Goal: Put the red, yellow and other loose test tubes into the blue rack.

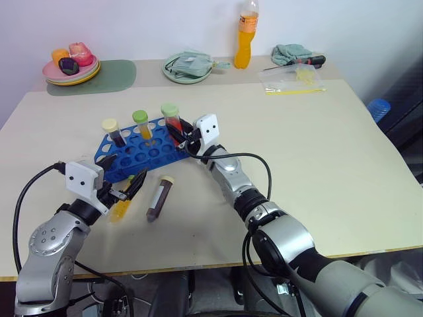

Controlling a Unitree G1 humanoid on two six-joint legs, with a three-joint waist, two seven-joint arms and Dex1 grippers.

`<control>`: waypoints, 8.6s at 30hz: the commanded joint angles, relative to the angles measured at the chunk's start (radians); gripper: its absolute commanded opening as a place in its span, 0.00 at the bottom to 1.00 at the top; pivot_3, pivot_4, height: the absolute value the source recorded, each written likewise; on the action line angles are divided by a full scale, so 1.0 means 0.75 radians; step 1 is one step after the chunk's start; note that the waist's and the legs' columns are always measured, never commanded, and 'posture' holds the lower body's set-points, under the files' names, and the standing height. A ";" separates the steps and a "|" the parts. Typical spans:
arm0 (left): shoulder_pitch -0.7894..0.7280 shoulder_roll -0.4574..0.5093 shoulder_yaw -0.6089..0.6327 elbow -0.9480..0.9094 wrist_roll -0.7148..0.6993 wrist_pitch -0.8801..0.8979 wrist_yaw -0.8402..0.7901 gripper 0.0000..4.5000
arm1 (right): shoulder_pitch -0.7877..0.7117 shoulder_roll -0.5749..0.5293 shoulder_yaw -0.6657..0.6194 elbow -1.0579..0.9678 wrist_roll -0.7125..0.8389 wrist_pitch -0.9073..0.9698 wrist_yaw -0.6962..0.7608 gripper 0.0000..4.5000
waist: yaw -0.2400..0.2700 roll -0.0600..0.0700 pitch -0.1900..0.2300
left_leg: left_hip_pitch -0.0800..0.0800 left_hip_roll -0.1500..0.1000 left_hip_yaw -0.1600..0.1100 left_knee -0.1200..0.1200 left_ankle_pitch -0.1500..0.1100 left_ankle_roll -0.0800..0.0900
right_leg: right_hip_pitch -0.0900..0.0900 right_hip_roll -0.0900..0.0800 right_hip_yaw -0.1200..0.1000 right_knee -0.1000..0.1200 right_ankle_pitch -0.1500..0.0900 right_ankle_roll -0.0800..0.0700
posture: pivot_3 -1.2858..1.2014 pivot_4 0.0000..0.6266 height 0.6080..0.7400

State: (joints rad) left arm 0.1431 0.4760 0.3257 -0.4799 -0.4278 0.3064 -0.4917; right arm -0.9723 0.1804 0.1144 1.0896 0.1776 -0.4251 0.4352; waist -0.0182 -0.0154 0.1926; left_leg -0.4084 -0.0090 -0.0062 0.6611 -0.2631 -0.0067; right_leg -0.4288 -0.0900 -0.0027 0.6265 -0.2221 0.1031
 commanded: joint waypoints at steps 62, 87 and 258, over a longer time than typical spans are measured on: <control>-0.974 0.808 -0.462 0.335 -1.345 1.744 1.021 1.00 | 0.706 -1.085 0.112 -1.982 0.365 1.178 0.829 0.99 | 0.011 -0.007 0.004 | -0.001 0.003 -0.001 0.001 0.000 0.000 | 0.002 0.005 0.000 -0.005 -0.001 0.000 | 0.52 0.24 1.00; -0.760 1.065 -0.123 0.136 -1.588 1.642 1.015 0.16 | 0.746 -1.080 0.093 -2.034 0.372 1.201 0.781 1.00 | 0.007 -0.007 0.004 | 0.000 0.001 0.000 0.001 0.003 -0.005 | 0.000 0.003 0.000 0.000 -0.002 -0.001 | 0.52 0.24 1.00; -0.296 -0.281 -0.380 0.494 0.594 -0.732 0.877 0.17 | 0.820 -0.862 0.077 -2.029 0.441 1.306 0.519 1.00 | 0.073 -0.009 -0.005 | 0.000 0.005 0.005 0.005 0.001 -0.001 | 0.007 0.011 -0.001 -0.013 0.008 -0.005 | 0.52 0.24 1.00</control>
State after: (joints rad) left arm -0.0674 0.2695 0.0201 -0.1044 0.0012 -0.2027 0.1769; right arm -0.3604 -0.4635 0.1904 -0.3894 0.4952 0.5584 0.8279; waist 0.0364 -0.0224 0.1892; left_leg -0.4085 -0.0050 -0.0025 0.6646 -0.2620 -0.0078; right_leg -0.4237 -0.0820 -0.0033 0.6166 -0.2161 0.0995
